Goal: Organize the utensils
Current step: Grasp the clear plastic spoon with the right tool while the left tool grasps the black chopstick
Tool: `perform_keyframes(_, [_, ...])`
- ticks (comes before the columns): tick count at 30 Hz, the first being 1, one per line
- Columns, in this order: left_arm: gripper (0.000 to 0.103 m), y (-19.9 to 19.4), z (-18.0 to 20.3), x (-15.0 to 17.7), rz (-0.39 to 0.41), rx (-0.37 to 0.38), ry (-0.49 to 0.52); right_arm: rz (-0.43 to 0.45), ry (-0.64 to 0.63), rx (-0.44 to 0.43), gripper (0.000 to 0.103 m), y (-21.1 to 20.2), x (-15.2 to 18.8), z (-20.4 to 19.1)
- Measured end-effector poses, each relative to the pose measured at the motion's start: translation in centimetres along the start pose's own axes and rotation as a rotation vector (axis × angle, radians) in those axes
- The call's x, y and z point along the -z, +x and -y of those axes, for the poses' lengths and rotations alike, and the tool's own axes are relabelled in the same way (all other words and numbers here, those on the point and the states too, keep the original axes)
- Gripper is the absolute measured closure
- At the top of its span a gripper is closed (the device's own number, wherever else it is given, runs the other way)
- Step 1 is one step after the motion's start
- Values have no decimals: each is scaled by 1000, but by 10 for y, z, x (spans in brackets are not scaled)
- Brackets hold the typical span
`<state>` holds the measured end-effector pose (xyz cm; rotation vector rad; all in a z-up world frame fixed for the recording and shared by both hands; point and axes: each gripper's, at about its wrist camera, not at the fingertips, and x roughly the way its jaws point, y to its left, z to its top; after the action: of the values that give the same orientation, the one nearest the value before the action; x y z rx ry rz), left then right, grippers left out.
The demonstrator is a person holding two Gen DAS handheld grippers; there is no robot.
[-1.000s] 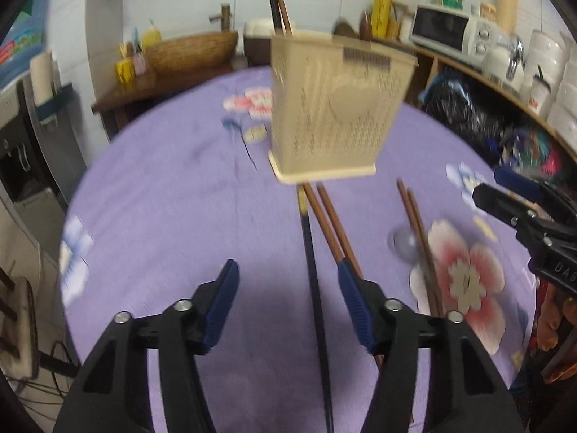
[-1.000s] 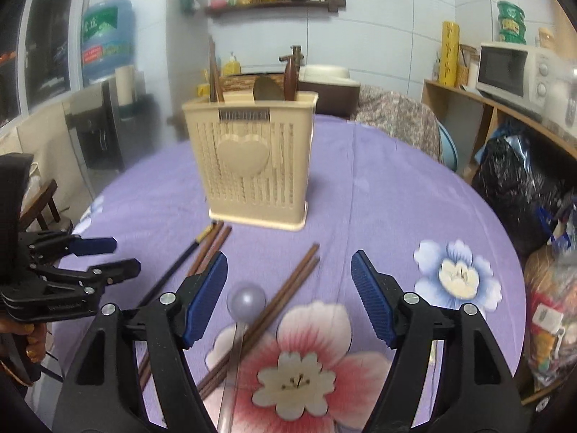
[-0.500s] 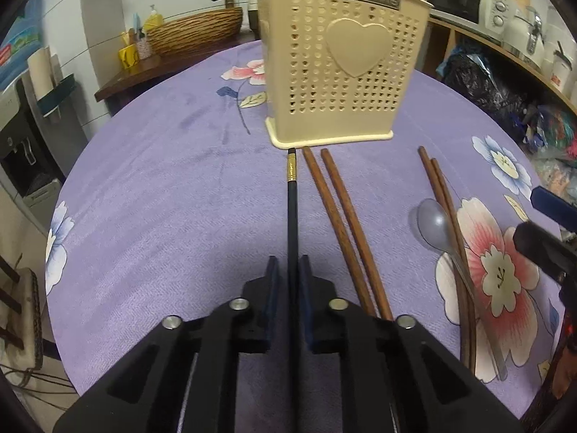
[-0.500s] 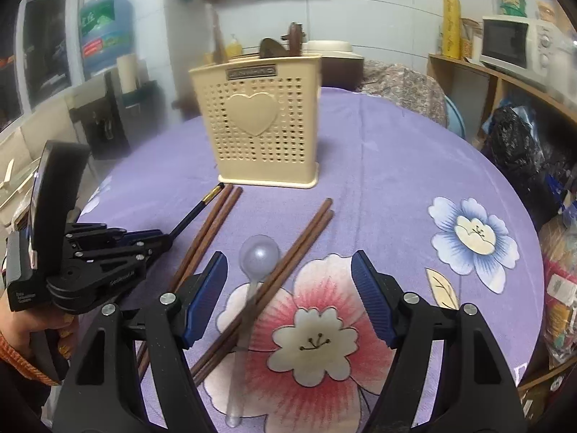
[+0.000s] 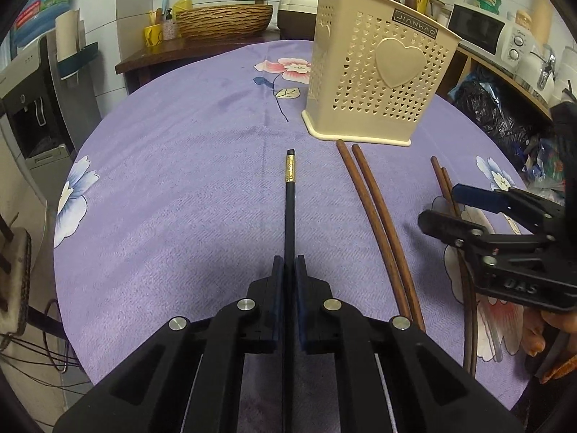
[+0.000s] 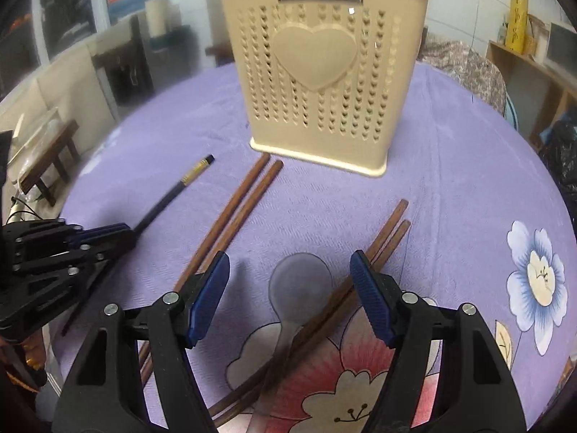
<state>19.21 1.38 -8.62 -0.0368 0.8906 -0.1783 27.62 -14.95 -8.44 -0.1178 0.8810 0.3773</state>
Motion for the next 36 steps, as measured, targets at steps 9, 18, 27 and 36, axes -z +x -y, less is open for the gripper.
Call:
perform_keyframes(9, [85,3,0,-4,-15,26,9,-37,-15,62,46,-2,20,-15])
perform_keyframes(18, [40,18,12,-19,-20,-12,75,-37,5,59,50,-6,22,-16])
perform_keyframes(27, [64,35,1,-48,-58,10,61,-68,-19,49,54,-1,11,-19])
perform_keyframes(36, [94,50,2,-68,-83,7,57,-84,-44,10,67,2,4,-17])
